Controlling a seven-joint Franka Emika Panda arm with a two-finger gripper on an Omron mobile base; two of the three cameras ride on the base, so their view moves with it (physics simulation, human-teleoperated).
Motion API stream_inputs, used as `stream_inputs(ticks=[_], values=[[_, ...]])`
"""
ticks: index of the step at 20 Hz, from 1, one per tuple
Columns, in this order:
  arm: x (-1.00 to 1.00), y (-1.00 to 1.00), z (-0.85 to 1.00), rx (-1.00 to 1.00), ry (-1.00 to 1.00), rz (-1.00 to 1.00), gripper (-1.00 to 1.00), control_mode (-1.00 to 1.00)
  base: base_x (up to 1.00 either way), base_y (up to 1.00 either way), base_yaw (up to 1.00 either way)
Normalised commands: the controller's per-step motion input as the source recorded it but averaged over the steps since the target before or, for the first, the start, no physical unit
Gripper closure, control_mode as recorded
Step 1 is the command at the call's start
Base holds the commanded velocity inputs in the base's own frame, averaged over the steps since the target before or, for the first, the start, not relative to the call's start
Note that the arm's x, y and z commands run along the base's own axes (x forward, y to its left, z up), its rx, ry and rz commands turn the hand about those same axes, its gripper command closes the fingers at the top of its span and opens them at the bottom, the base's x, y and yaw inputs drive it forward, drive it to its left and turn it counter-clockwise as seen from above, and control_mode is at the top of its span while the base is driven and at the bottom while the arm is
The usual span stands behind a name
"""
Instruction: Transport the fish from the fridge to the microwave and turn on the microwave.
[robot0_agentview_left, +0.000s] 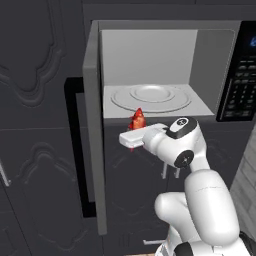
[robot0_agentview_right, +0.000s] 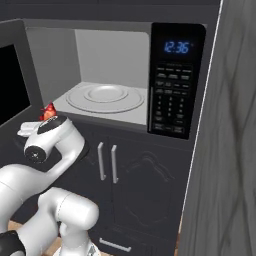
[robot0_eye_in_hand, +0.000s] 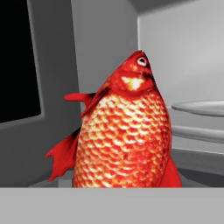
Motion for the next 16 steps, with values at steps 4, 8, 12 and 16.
stream_inputs(ticks=[4,8,12,16], values=[[0.0,0.0,0.01,0.0,0.04,0.0,1.0,-1.0,0.0,0.01,0.04],[0.0,0.0,0.05,0.04,0.07,-0.01,1.0,-1.0,0.0,0.0,0.0],[-0.25,0.0,0.32,0.32,0.0,-0.06,1.0,-1.0,0.0,0.0,0.0],[-0.49,-0.09,0.67,0.37,-0.02,-0.04,1.0,-1.0,0.0,0.0,0.0]])
